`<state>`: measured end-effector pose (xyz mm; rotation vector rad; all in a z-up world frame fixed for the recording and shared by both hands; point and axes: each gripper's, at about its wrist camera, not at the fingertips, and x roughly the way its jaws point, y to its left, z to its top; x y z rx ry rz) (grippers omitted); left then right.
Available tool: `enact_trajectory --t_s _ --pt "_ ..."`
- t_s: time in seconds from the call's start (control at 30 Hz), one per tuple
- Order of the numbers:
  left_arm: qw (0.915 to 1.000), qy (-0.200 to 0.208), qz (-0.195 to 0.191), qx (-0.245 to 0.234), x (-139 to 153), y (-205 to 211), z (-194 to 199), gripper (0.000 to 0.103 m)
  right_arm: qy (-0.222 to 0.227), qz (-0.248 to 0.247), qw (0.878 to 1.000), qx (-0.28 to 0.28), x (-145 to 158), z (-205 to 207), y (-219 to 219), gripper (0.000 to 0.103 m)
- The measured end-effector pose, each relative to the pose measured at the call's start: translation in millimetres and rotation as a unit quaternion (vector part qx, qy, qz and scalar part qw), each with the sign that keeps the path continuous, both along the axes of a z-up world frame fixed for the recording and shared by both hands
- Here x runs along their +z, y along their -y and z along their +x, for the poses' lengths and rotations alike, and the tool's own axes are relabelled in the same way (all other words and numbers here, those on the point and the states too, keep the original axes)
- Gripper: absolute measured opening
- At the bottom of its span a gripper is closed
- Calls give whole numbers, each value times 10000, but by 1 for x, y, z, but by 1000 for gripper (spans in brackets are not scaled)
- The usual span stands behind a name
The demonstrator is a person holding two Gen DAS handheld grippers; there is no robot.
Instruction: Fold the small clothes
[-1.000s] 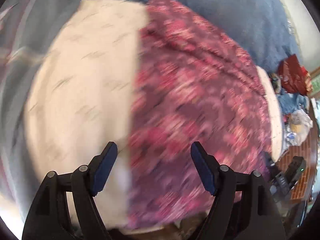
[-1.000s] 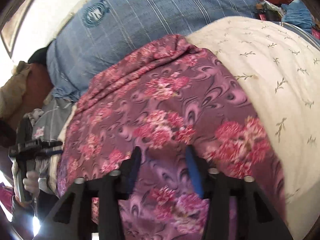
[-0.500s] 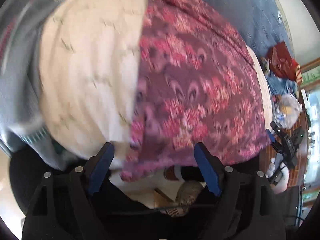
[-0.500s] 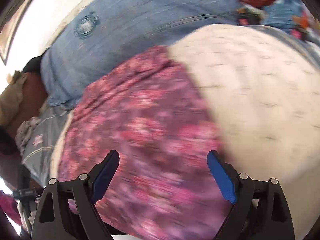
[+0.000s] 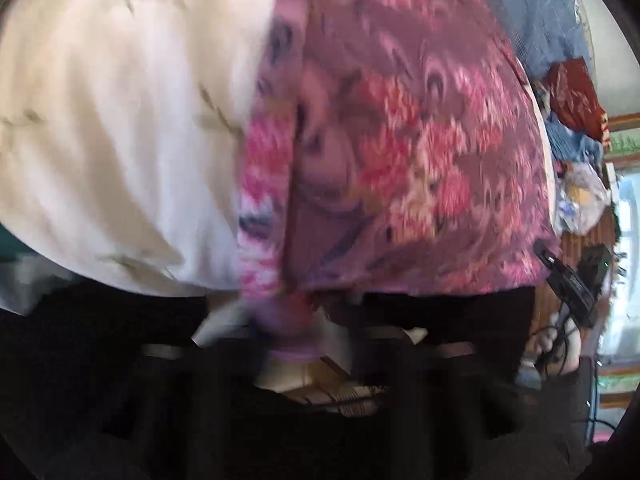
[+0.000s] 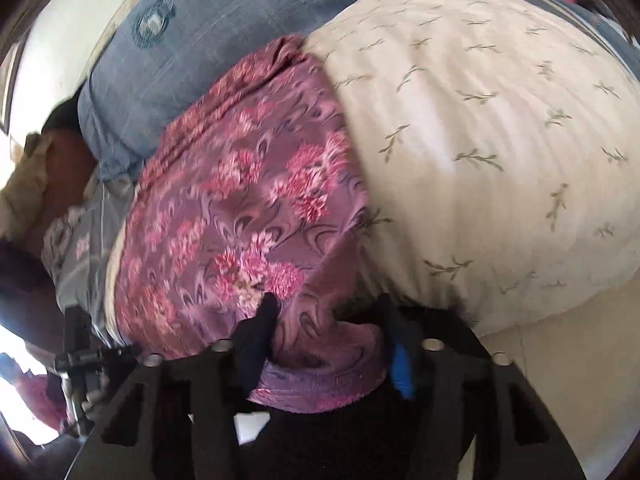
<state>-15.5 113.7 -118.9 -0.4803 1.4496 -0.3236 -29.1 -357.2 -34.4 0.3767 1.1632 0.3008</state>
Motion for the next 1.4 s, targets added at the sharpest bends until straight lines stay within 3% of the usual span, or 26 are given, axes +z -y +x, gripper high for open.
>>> enact_trajectory --t_s 0.03,0.17,0.33,0.5,0.67,0.83,1.0,1.27,1.33,1.4 --pt "10000 53 -40 1 3 -1 -2 4 -60 61 9999 150 -1 0 -3 11" --pt "9980 348 -518 -103 27 -3 -10 4 128 237 9986 448 15 -6 -9 10" --pt "9872 1041 -1195 -174 74 -11 -12 4 460 1178 9918 195 40 -5 -5 9" --pt "9719 1603 -1726 26 113 -29 7 4 879 2183 9719 -45 65 11 -4 9" --pt "9662 1816 -1793 368 125 -42 50 4 1204 2919 9483 -307 80 45 -1 9" --pt "9619 1835 -1815 901 121 -56 108 4 1338 3255 9338 -649 79 98 -5 9" --pt "9622 1725 -1638 1329 115 -72 185 4 1247 3577 9190 -1095 60 157 -6 10" --pt "9623 1781 -1492 1415 122 -71 292 4 949 3641 9146 -1481 28 252 -20 10" --pt "9589 1709 -1519 1681 119 -77 316 4 875 3781 9061 -1682 19 275 -17 15" --pt "9554 1353 -1579 2098 104 -88 342 5 634 3978 8919 -2055 3 296 -13 17"
